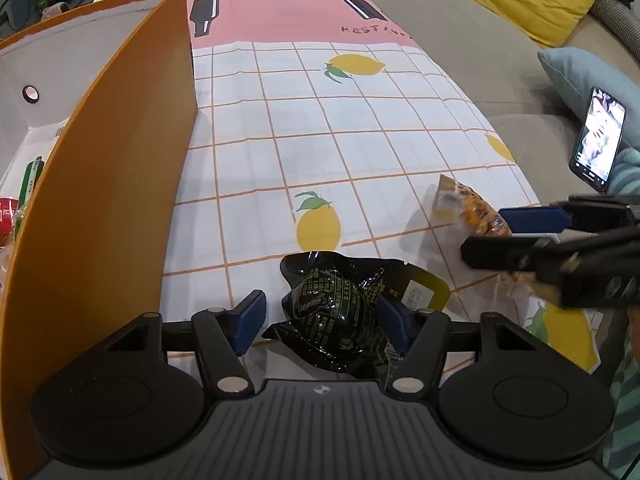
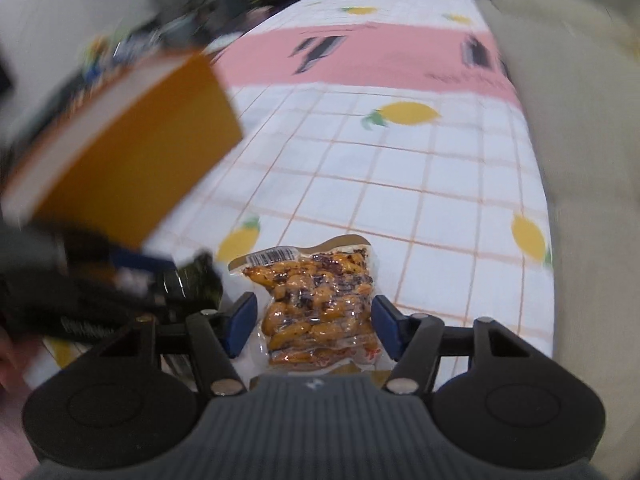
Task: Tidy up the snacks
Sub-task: 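Lift the seaweed pack with the left tool while the right tool regrips the nut cake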
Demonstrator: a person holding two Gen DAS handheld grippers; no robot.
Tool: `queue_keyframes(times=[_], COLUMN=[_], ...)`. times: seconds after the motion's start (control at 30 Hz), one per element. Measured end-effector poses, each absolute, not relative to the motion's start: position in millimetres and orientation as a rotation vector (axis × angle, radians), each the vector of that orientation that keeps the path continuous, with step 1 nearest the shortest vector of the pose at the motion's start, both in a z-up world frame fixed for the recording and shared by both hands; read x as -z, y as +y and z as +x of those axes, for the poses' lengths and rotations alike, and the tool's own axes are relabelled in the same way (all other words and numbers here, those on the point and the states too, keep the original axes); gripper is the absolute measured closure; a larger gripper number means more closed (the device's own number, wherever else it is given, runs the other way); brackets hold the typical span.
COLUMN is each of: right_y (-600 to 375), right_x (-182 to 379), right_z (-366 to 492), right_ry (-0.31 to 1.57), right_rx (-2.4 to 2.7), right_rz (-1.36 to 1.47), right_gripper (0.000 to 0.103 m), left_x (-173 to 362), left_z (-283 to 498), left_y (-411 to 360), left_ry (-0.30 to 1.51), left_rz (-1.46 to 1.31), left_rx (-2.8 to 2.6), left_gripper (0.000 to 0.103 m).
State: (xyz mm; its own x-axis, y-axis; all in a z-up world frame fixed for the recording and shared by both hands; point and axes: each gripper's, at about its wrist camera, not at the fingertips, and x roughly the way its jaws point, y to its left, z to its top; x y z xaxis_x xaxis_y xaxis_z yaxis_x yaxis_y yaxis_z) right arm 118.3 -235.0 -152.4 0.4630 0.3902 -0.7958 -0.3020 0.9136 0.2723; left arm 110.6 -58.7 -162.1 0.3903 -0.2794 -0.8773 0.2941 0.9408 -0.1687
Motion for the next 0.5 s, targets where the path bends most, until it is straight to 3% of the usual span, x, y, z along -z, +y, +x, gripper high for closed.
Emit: queue_keyframes(times=[0.5], right_y=[-267.2], right_x=[152.6], right_z=[108.3], right_ry=[1.052], right_rx=[-0.362], right_rz=[0.534], right_gripper=[0.049], left_x=[161.5], left_z=[107.6], left_y=[-73.8], left_ry=[1.081], left_rz=[0.073], left_rx=[0.396], left_gripper=[0.045])
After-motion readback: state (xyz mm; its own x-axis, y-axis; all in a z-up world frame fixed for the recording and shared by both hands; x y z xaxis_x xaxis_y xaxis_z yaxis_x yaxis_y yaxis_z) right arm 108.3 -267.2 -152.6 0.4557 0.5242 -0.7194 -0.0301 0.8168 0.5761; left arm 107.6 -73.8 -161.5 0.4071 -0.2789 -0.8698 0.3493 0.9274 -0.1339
